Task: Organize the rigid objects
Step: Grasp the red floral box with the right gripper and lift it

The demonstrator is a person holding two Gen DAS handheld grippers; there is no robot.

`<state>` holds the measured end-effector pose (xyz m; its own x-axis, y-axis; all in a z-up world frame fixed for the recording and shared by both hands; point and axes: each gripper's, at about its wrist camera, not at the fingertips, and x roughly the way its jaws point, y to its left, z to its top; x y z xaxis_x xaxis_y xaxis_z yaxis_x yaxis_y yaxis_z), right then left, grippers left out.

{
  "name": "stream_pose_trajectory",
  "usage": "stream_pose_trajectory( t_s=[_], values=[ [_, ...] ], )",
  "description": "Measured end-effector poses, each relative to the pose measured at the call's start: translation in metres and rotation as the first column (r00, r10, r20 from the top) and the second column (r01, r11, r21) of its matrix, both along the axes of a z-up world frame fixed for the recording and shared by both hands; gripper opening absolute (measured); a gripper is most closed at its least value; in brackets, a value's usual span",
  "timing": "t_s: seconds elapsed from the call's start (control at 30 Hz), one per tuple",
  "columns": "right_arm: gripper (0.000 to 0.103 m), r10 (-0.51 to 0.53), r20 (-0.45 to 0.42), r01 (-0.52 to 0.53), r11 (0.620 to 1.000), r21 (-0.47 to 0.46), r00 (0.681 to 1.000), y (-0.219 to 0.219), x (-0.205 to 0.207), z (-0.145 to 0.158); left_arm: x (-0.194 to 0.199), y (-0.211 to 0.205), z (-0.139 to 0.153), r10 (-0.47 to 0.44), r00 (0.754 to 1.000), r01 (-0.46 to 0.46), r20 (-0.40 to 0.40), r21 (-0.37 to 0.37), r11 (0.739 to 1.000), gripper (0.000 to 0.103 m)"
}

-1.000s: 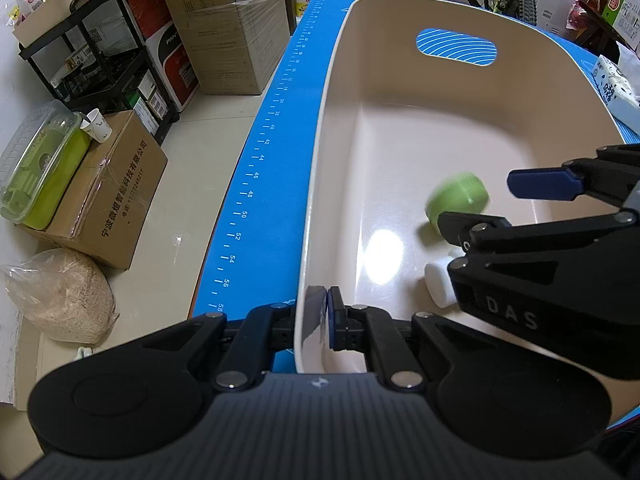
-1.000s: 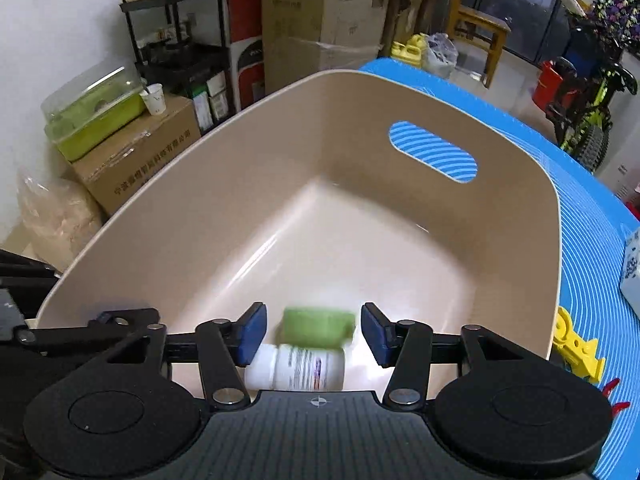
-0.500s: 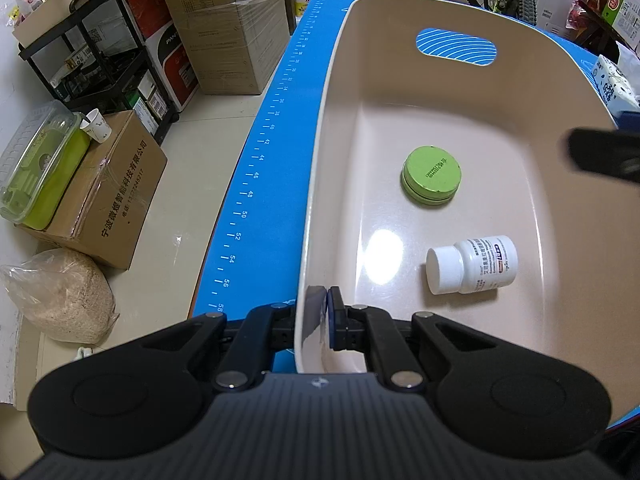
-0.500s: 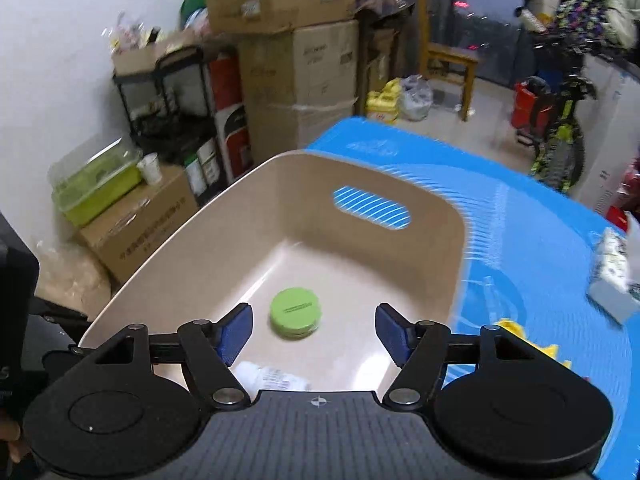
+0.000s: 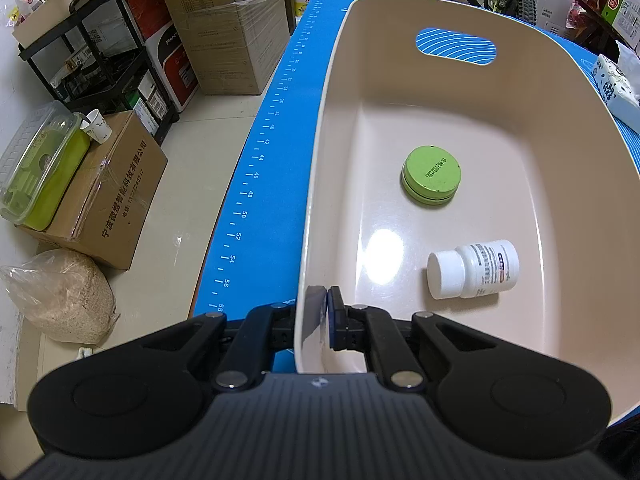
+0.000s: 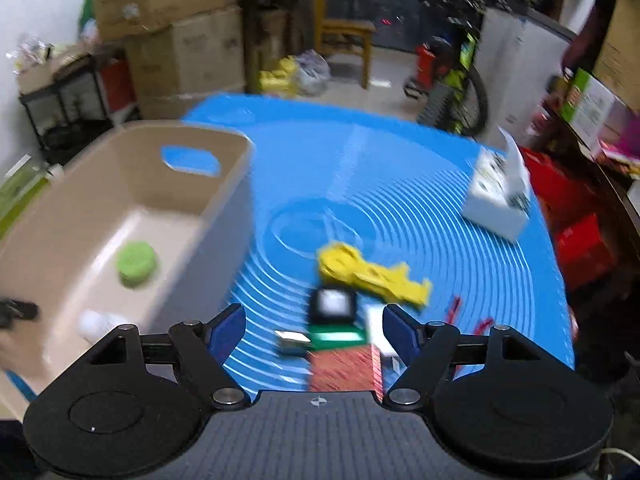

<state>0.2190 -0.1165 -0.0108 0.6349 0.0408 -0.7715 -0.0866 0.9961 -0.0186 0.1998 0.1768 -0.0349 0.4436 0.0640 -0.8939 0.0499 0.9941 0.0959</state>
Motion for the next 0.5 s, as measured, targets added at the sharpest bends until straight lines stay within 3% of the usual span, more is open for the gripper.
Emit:
stream_pose_trajectory(
  t_s=[0.23, 0.5],
  values=[
    [0.08, -0.064, -0.122, 0.063, 0.998, -0.009, 0.991, -0.028, 0.01, -0.05, 0.0, 0.0, 0.0, 0.0, 1.0, 0.0, 0.0, 0.0, 1.0, 0.01],
    [0.082, -0.036, -0.135, 0.024, 0.996, -0.089, 0.99, -0.011, 0.008, -0.072, 0.0, -0.001, 0.0, 0.001, 1.0, -0.001, 0.0, 0.0, 1.0, 0.01]
  ],
)
